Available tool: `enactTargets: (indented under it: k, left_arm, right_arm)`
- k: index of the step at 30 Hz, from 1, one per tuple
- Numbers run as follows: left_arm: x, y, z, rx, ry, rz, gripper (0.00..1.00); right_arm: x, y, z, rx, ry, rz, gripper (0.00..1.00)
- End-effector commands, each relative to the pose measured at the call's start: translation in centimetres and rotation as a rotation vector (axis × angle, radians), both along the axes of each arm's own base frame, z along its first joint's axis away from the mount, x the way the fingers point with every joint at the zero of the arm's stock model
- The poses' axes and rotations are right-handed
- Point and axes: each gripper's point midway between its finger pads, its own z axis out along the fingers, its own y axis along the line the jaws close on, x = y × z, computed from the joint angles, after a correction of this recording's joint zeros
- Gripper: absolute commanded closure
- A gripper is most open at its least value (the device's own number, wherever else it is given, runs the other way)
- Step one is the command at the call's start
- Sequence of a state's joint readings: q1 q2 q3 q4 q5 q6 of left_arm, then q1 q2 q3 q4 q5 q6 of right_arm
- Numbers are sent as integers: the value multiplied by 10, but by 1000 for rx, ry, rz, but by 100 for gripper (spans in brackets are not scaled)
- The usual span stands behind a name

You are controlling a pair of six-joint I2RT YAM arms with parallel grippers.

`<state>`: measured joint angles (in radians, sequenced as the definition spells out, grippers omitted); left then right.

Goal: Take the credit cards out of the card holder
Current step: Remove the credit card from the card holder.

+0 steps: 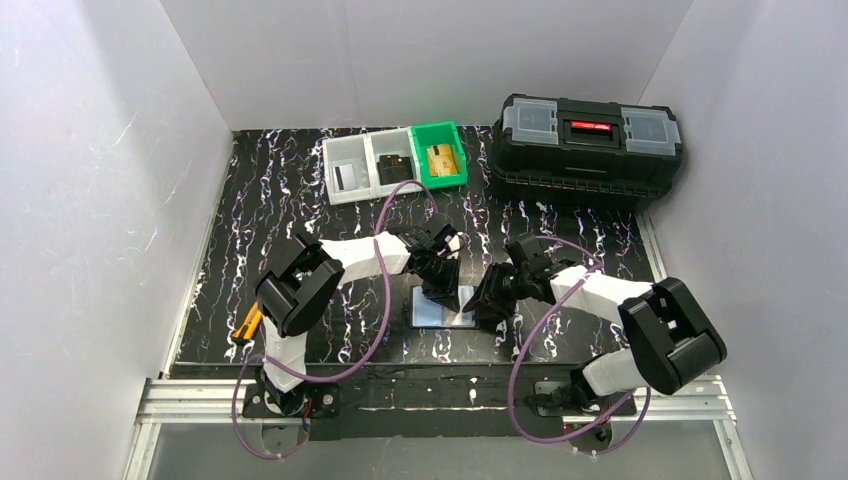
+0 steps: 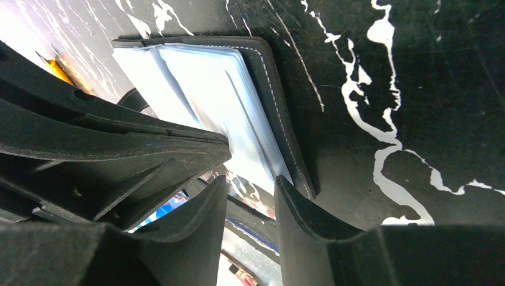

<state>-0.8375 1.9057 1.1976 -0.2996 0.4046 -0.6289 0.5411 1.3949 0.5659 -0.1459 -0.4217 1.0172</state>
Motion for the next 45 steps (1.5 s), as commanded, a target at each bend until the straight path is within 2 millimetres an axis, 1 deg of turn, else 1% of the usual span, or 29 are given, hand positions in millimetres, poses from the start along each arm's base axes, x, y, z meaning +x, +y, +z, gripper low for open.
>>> enactTargets:
  k: [1, 3, 4, 7, 8, 9, 11, 13, 16, 20, 23, 25, 29, 37, 45]
  left_arm:
    - [-13, 21, -22, 100, 32, -10, 100]
    - [-11, 20, -12, 85, 13, -9, 100]
    - [-9, 20, -6, 82, 0, -10, 98]
    - [-3, 25, 18, 84, -64, -4, 85]
    - [-1, 29, 26, 92, -88, -1, 83]
    - [1, 34, 30, 105, -103, 2, 82]
    - [4, 46, 33, 140, -134, 13, 81]
    - [5, 58, 30, 178, -140, 16, 82]
    - [4, 70, 22, 208, -136, 26, 83]
    - [1, 82, 8, 258, -119, 39, 92]
    - [1, 92, -1, 305, -122, 50, 98]
    - [1, 95, -7, 330, -116, 51, 100]
    - [-1, 97, -14, 344, -104, 46, 100]
    - [-4, 97, -20, 342, -90, 43, 100]
    - [-6, 95, -23, 328, -78, 39, 100]
  right_arm:
    - [7, 8, 1, 13, -25, 12, 58]
    - [8, 8, 0, 0, -26, 9, 59]
    - [9, 7, -1, -9, -27, 6, 60]
    - [9, 2, -3, -38, -27, -5, 63]
    - [9, 1, -3, -44, -28, -6, 63]
    - [9, 0, -3, -51, -31, -8, 63]
    - [10, -2, -1, -60, -42, -11, 63]
    - [11, -4, 2, -68, -60, -13, 63]
    - [13, -5, 11, -76, -86, -4, 60]
    - [17, -3, 24, -81, -126, 15, 58]
    - [19, 3, 31, -85, -146, 39, 57]
    - [19, 6, 31, -95, -148, 53, 57]
    - [19, 10, 24, -118, -129, 70, 58]
    - [19, 12, 3, -176, -100, 90, 58]
    - [11, 30, -8, -198, -72, 143, 59]
